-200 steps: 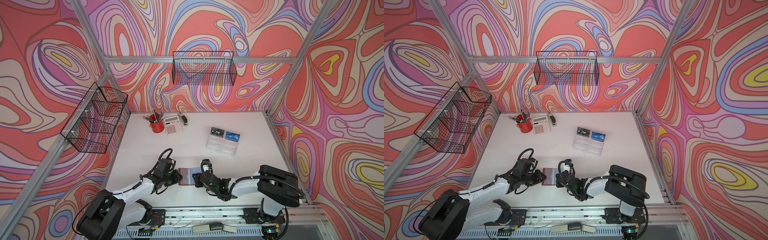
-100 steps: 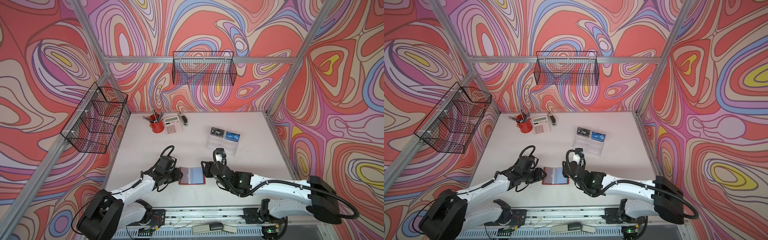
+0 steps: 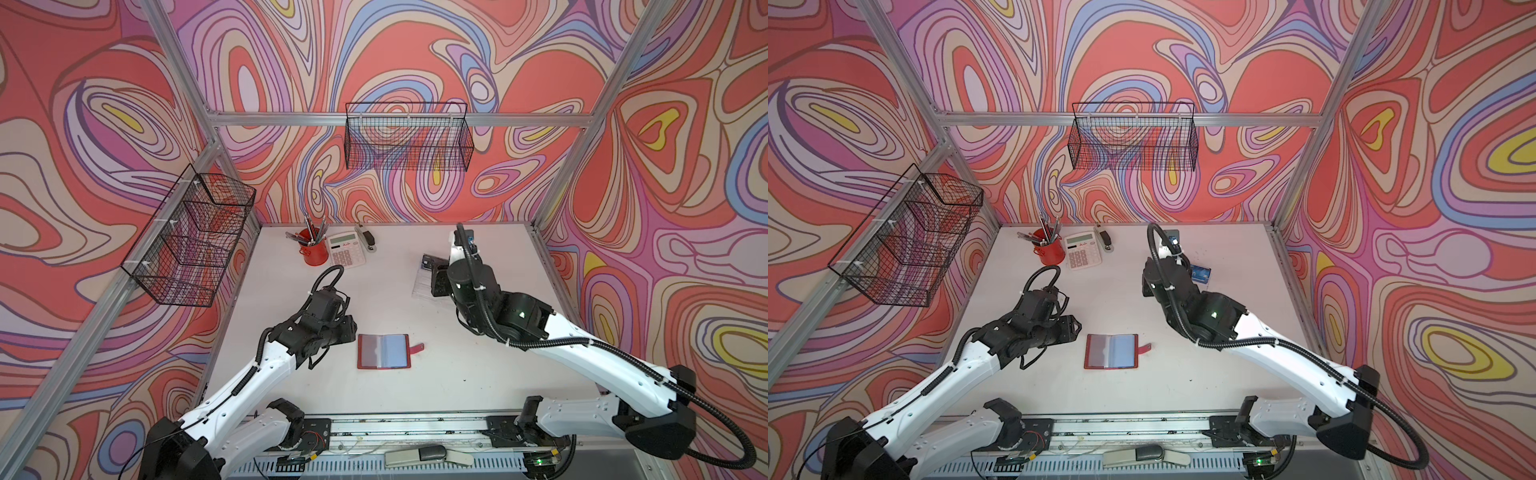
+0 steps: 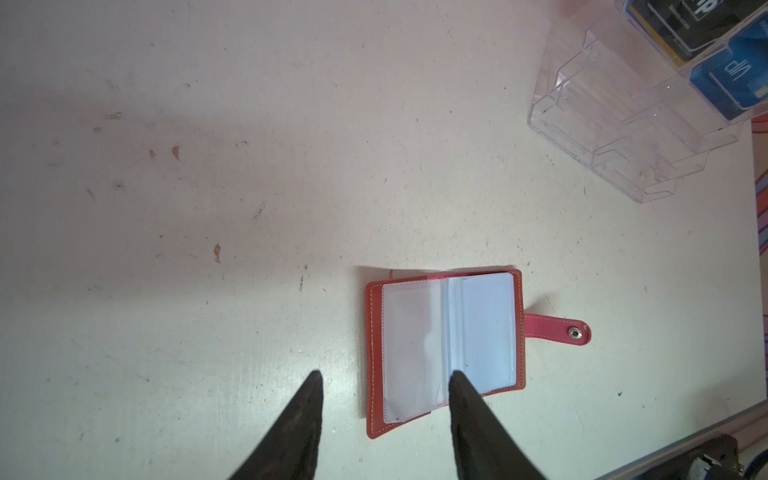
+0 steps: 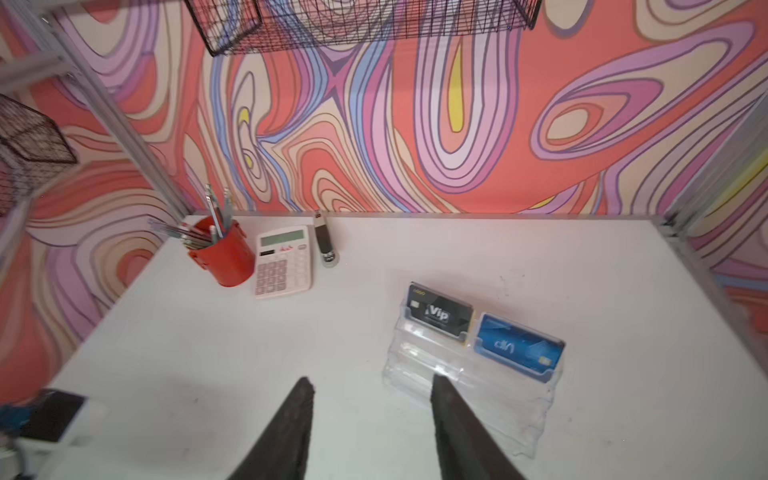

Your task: Put the credit cards into the card holder

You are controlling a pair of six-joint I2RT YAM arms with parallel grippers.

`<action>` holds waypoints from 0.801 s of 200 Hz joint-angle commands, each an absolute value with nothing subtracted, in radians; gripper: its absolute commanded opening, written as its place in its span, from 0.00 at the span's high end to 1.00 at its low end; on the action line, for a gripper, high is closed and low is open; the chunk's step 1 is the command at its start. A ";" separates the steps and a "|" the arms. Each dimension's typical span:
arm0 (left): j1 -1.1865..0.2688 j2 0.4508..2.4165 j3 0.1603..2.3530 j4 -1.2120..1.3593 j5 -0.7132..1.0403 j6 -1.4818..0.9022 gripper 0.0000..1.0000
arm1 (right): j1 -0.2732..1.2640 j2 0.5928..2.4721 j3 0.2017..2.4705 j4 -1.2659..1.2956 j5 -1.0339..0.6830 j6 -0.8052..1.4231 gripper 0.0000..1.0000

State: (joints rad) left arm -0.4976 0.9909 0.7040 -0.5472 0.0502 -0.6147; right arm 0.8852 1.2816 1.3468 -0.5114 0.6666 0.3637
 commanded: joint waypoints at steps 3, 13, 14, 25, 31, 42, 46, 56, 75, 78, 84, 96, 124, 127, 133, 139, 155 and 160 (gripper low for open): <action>-0.505 0.942 0.623 -0.523 -0.017 -0.558 0.44 | 0.749 1.350 1.414 -0.592 0.513 0.196 0.26; -0.507 0.940 0.627 -0.539 -0.022 -0.547 0.46 | 0.672 1.381 1.450 -0.618 0.476 0.197 0.26; -0.508 0.940 0.626 -0.537 -0.021 -0.544 0.47 | 0.664 1.384 1.453 -0.620 0.474 0.197 0.26; -0.514 0.940 0.604 -0.511 -0.009 -0.539 0.46 | 0.574 1.410 1.470 -0.631 0.414 0.202 0.26; -0.514 0.945 0.590 -0.489 0.010 -0.533 0.45 | 0.516 1.420 1.468 -0.626 0.354 0.208 0.26; -0.515 0.963 0.583 -0.465 0.051 -0.515 0.46 | 0.402 1.438 1.443 -0.602 0.238 0.222 0.26; -0.516 0.969 0.584 -0.461 0.058 -0.509 0.47 | 0.360 1.444 1.431 -0.591 0.184 0.229 0.26; -0.516 0.980 0.591 -0.459 0.052 -0.505 0.48 | 0.268 1.468 1.399 -0.563 0.096 0.238 0.24; -0.515 0.962 0.586 -0.445 0.037 -0.508 0.47 | 0.150 1.526 1.339 -0.495 -0.033 0.247 0.20; -0.516 0.956 0.582 -0.440 0.037 -0.508 0.46 | 0.132 1.535 1.330 -0.481 -0.064 0.247 0.20; -0.516 0.941 0.574 -0.429 0.035 -0.507 0.44 | 0.100 1.560 1.313 -0.456 -0.119 0.248 0.20; -0.516 0.912 0.565 -0.413 0.034 -0.504 0.41 | 0.050 1.608 1.289 -0.416 -0.204 0.253 0.20; -0.515 0.886 0.563 -0.415 0.026 -0.494 0.40 | 0.009 1.706 1.261 -0.340 -0.302 0.253 0.20; -0.515 0.887 0.563 -0.414 0.024 -0.494 0.40 | 0.009 1.716 1.258 -0.331 -0.318 0.249 0.20; -0.516 0.887 0.565 -0.414 0.021 -0.492 0.40 | 0.009 1.732 1.254 -0.313 -0.348 0.244 0.20; -0.515 0.889 0.569 -0.419 0.018 -0.492 0.40 | 0.009 1.745 1.247 -0.297 -0.373 0.238 0.20; -0.516 0.898 0.578 -0.426 0.004 -0.490 0.41 | 0.009 1.755 1.209 -0.226 -0.441 0.248 0.20; -0.515 0.901 0.579 -0.426 0.002 -0.490 0.40 | 0.009 1.755 1.201 -0.210 -0.453 0.249 0.20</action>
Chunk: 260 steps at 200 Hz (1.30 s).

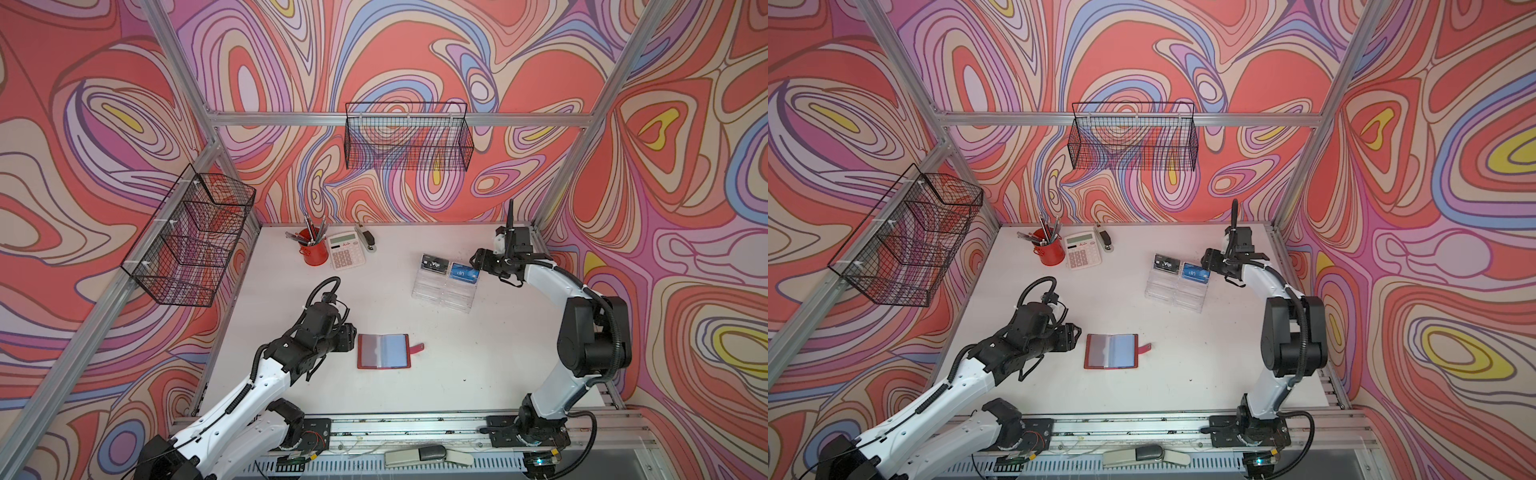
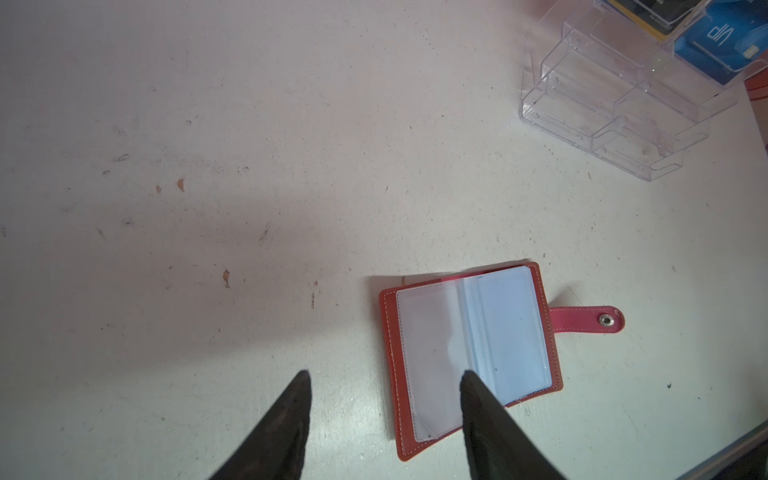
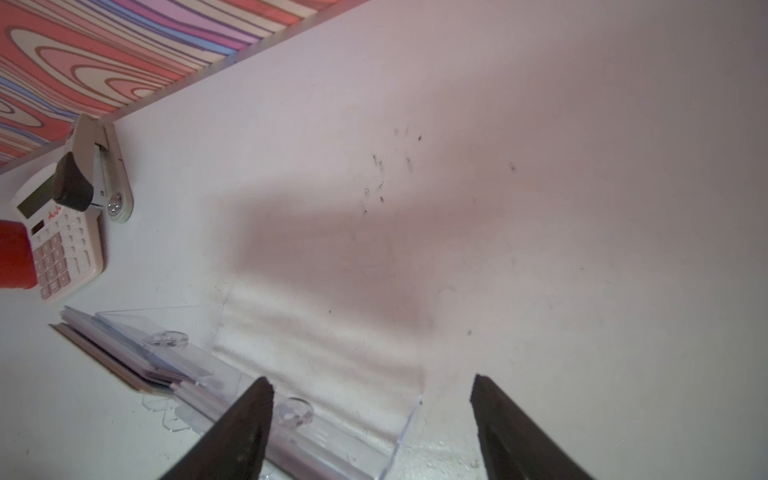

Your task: Put the credit cards into the card holder

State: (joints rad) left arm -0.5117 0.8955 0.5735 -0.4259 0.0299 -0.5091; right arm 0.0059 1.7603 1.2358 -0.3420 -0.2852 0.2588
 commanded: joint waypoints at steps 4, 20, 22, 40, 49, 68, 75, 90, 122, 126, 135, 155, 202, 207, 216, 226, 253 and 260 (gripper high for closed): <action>-0.516 0.903 0.580 -0.426 0.001 -0.491 0.40 | 0.008 1.755 1.196 -0.200 -0.461 0.250 0.20; -0.515 0.913 0.582 -0.420 0.003 -0.489 0.41 | 0.008 1.755 1.193 -0.183 -0.478 0.255 0.19; -0.515 0.914 0.582 -0.418 0.003 -0.489 0.41 | 0.009 1.756 1.195 -0.183 -0.480 0.255 0.19; -0.515 0.932 0.590 -0.414 0.004 -0.489 0.41 | 0.009 1.786 1.197 -0.177 -0.498 0.259 0.19; -0.516 0.940 0.592 -0.413 0.005 -0.488 0.41 | 0.008 1.786 1.190 -0.171 -0.502 0.265 0.19; -0.516 0.951 0.600 -0.419 0.010 -0.487 0.42 | 0.008 1.780 1.173 -0.176 -0.501 0.282 0.19; -0.515 0.951 0.600 -0.418 0.013 -0.488 0.41 | 0.009 1.777 1.167 -0.179 -0.498 0.289 0.20; -0.516 0.949 0.598 -0.415 0.015 -0.489 0.41 | 0.010 1.767 1.137 -0.161 -0.518 0.314 0.20; -0.515 0.940 0.603 -0.429 0.007 -0.491 0.41 | 0.010 1.700 1.043 -0.107 -0.548 0.372 0.22; -0.516 0.937 0.602 -0.430 0.009 -0.491 0.42 | 0.009 1.695 1.035 -0.107 -0.548 0.375 0.22; -0.516 0.932 0.600 -0.427 0.012 -0.492 0.42 | 0.009 1.681 1.011 -0.099 -0.549 0.385 0.23; -0.516 0.925 0.597 -0.427 0.011 -0.492 0.41 | 0.009 1.632 0.940 -0.046 -0.561 0.430 0.25; -0.515 0.910 0.596 -0.433 0.007 -0.493 0.41 | 0.040 1.496 0.789 0.076 -0.582 0.567 0.28; -0.515 0.909 0.596 -0.433 0.006 -0.493 0.41 | 0.049 1.481 0.776 0.085 -0.576 0.579 0.28; -0.516 0.910 0.597 -0.435 0.004 -0.491 0.41 | 0.072 1.455 0.757 0.098 -0.560 0.600 0.28; -0.515 0.913 0.600 -0.440 0.000 -0.492 0.41 | 0.098 1.434 0.745 0.105 -0.541 0.615 0.27; -0.516 0.913 0.597 -0.439 -0.001 -0.492 0.41 | 0.166 1.392 0.730 0.113 -0.492 0.648 0.27; -0.516 0.914 0.598 -0.438 -0.002 -0.492 0.41 | 0.183 1.386 0.726 0.116 -0.475 0.654 0.28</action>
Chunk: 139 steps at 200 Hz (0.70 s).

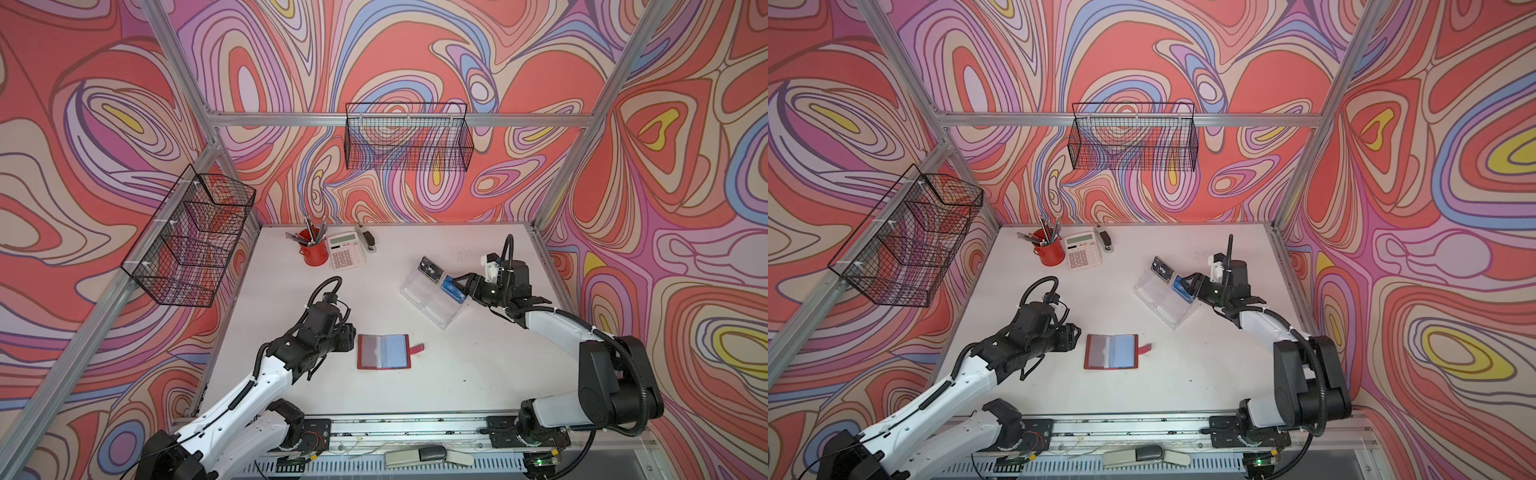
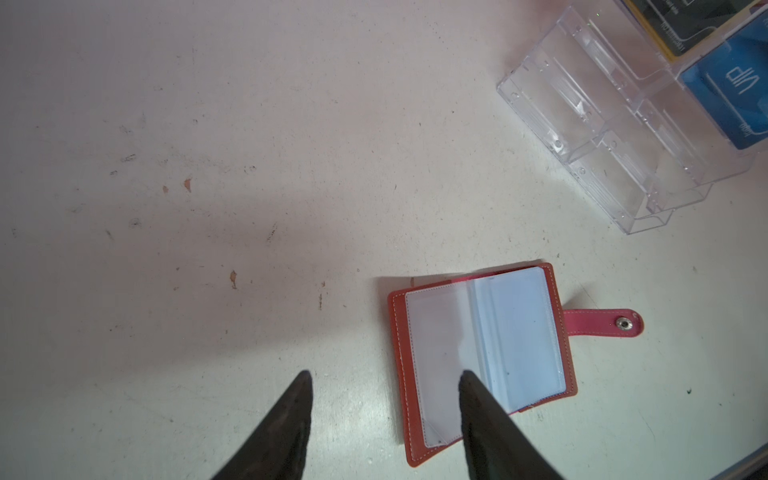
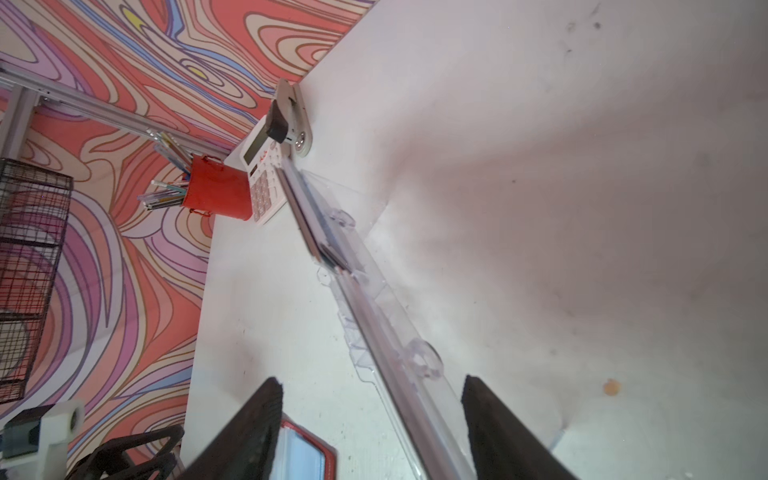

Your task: Put the credit cards into the card holder

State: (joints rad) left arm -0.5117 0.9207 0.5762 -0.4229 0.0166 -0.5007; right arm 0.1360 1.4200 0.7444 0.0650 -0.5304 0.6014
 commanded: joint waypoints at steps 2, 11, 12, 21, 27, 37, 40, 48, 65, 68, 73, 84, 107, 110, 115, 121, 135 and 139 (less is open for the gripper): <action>-0.516 0.914 0.598 -0.438 -0.002 -0.492 0.41 | 0.188 1.384 0.726 0.116 -0.470 0.656 0.28; -0.516 0.917 0.600 -0.442 -0.007 -0.492 0.41 | 0.211 1.378 0.725 0.112 -0.443 0.659 0.27; -0.516 0.916 0.600 -0.443 -0.006 -0.492 0.41 | 0.213 1.378 0.725 0.111 -0.441 0.659 0.27; -0.515 0.917 0.602 -0.449 -0.011 -0.492 0.41 | 0.230 1.382 0.733 0.097 -0.417 0.650 0.27; -0.515 0.915 0.602 -0.450 -0.012 -0.491 0.41 | 0.238 1.389 0.739 0.090 -0.411 0.645 0.27; -0.516 0.912 0.600 -0.449 -0.011 -0.491 0.41 | 0.245 1.402 0.747 0.083 -0.409 0.640 0.28; -0.515 0.911 0.599 -0.449 -0.011 -0.492 0.41 | 0.248 1.405 0.749 0.082 -0.408 0.641 0.28; -0.516 0.908 0.597 -0.446 -0.011 -0.492 0.41 | 0.254 1.413 0.751 0.083 -0.400 0.636 0.28; -0.515 0.910 0.597 -0.443 -0.011 -0.492 0.41 | 0.255 1.427 0.772 0.039 -0.347 0.600 0.28; -0.515 0.910 0.596 -0.444 -0.012 -0.492 0.41 | 0.255 1.429 0.780 0.029 -0.336 0.592 0.28; -0.516 0.911 0.598 -0.445 -0.011 -0.492 0.41 | 0.255 1.435 0.792 0.006 -0.314 0.574 0.28; -0.516 0.916 0.600 -0.450 -0.011 -0.492 0.41 | 0.255 1.456 0.829 -0.041 -0.284 0.531 0.27; -0.517 0.917 0.598 -0.443 -0.008 -0.494 0.41 | 0.257 1.518 0.905 -0.136 -0.281 0.452 0.31; -0.516 0.917 0.599 -0.441 -0.007 -0.494 0.41 | 0.257 1.523 0.911 -0.144 -0.279 0.446 0.31; -0.516 0.918 0.600 -0.442 -0.008 -0.494 0.41 | 0.256 1.531 0.919 -0.154 -0.275 0.435 0.31; -0.515 0.920 0.601 -0.441 -0.007 -0.494 0.41 | 0.256 1.541 0.928 -0.168 -0.268 0.426 0.32; -0.515 0.920 0.603 -0.446 -0.007 -0.494 0.41 | 0.257 1.562 0.955 -0.208 -0.257 0.402 0.34; -0.515 0.920 0.602 -0.445 -0.007 -0.494 0.41 | 0.257 1.565 0.961 -0.218 -0.254 0.394 0.34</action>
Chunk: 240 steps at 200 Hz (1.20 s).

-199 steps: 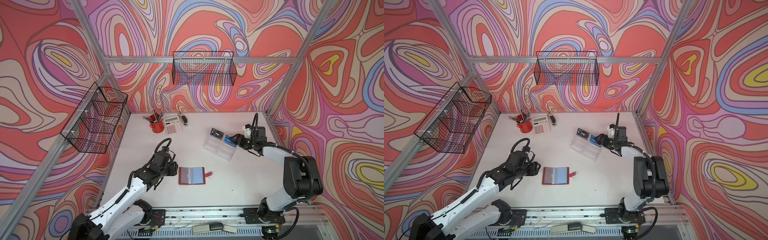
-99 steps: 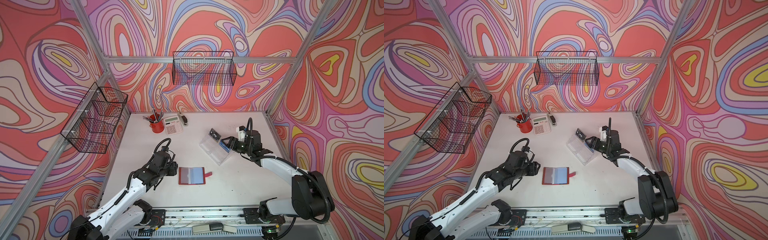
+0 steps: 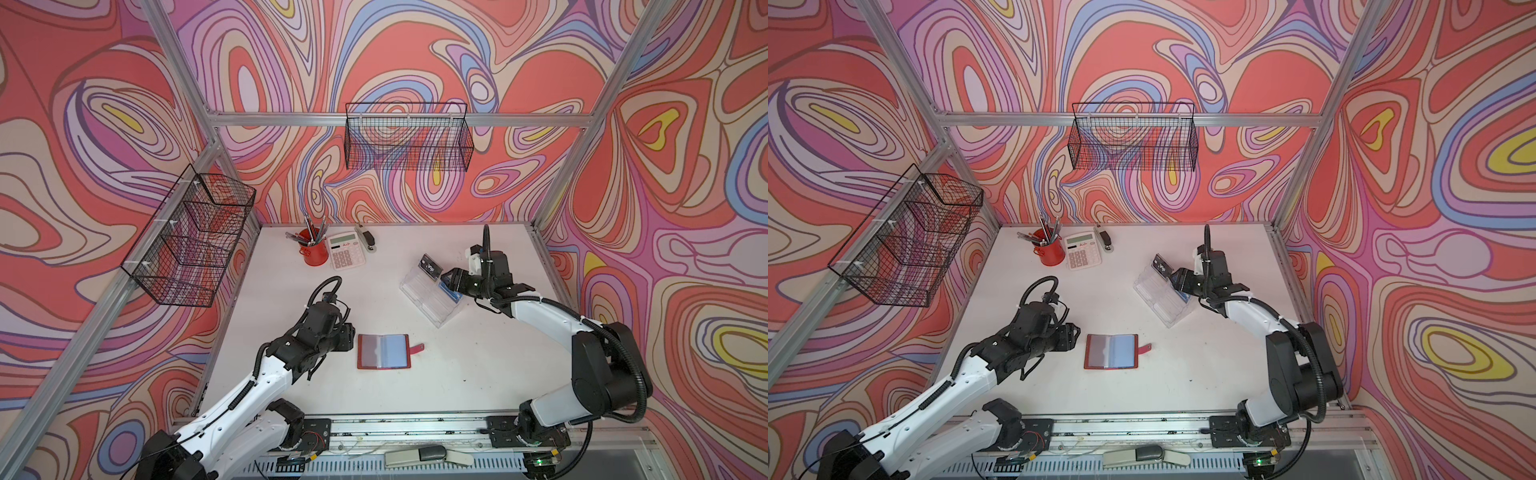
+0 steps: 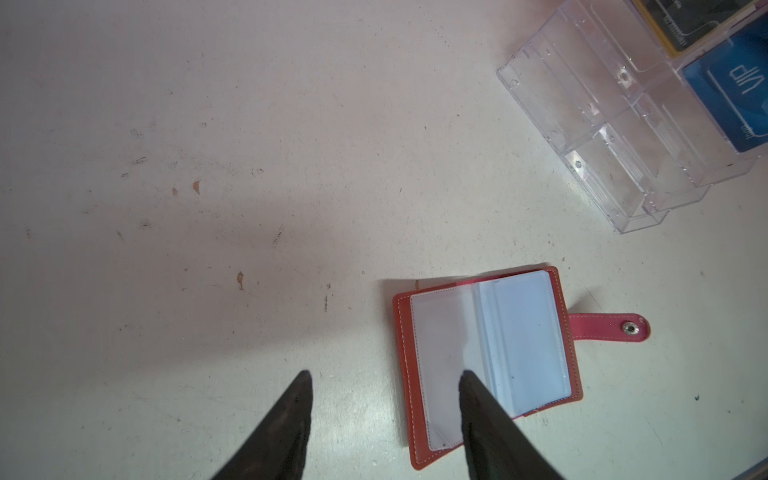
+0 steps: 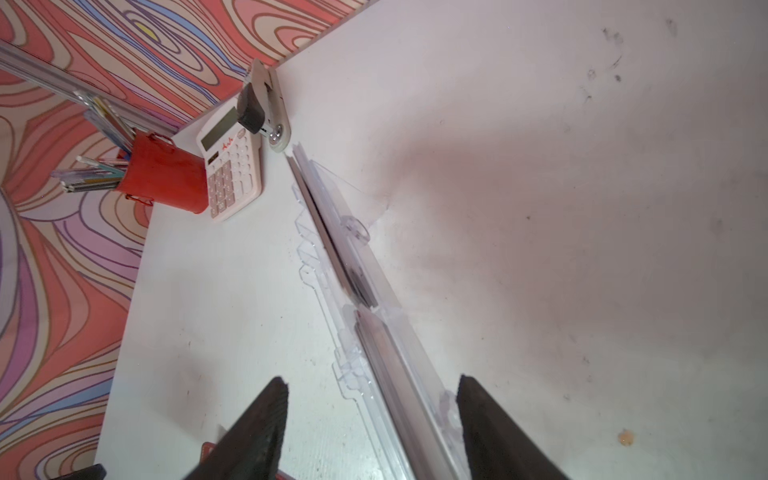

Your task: Put the credit cards into the card holder

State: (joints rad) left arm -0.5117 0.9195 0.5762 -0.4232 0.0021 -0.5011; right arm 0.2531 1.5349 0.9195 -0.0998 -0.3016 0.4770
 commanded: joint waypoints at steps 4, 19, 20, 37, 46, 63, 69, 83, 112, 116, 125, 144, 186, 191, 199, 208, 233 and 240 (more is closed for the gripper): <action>-0.515 0.919 0.601 -0.446 -0.006 -0.494 0.41 | 0.258 1.566 0.969 -0.229 -0.249 0.387 0.34; -0.515 0.916 0.600 -0.440 -0.002 -0.494 0.41 | 0.260 1.556 0.994 -0.264 -0.211 0.369 0.34; -0.516 0.916 0.599 -0.439 -0.001 -0.494 0.41 | 0.260 1.555 0.995 -0.266 -0.207 0.368 0.34; -0.515 0.919 0.600 -0.439 0.000 -0.493 0.41 | 0.259 1.542 1.015 -0.296 -0.154 0.352 0.32; -0.515 0.921 0.603 -0.443 -0.001 -0.495 0.41 | 0.260 1.548 1.028 -0.308 -0.131 0.345 0.31; -0.516 0.922 0.605 -0.448 -0.003 -0.495 0.41 | 0.260 1.580 1.058 -0.339 -0.126 0.323 0.32; -0.515 0.920 0.603 -0.445 -0.001 -0.495 0.41 | 0.260 1.592 1.065 -0.343 -0.132 0.318 0.33; -0.516 0.920 0.600 -0.438 -0.001 -0.495 0.41 | 0.260 1.612 1.068 -0.337 -0.139 0.316 0.34; -0.515 0.919 0.605 -0.452 -0.012 -0.495 0.42 | 0.260 1.627 1.051 -0.295 -0.203 0.327 0.38; -0.516 0.917 0.605 -0.452 -0.011 -0.495 0.41 | 0.260 1.629 1.052 -0.293 -0.208 0.327 0.39; -0.516 0.913 0.602 -0.449 -0.011 -0.495 0.42 | 0.260 1.631 1.054 -0.291 -0.215 0.328 0.41; -0.516 0.914 0.601 -0.446 -0.012 -0.494 0.41 | 0.260 1.628 1.050 -0.284 -0.218 0.332 0.47; -0.516 0.918 0.602 -0.447 -0.012 -0.495 0.42 | 0.261 1.622 1.046 -0.282 -0.208 0.368 0.63; -0.516 0.919 0.602 -0.445 -0.011 -0.495 0.41 | 0.260 1.620 1.045 -0.281 -0.204 0.374 0.64; -0.515 0.921 0.602 -0.444 -0.009 -0.493 0.41 | 0.261 1.616 1.041 -0.274 -0.202 0.383 0.64; -0.515 0.924 0.605 -0.448 -0.011 -0.494 0.41 | 0.260 1.612 1.036 -0.268 -0.205 0.389 0.64; -0.516 0.925 0.605 -0.450 -0.014 -0.495 0.41 | 0.259 1.604 1.040 -0.271 -0.218 0.397 0.65; -0.516 0.924 0.604 -0.445 -0.013 -0.494 0.42 | 0.259 1.599 1.040 -0.271 -0.221 0.397 0.65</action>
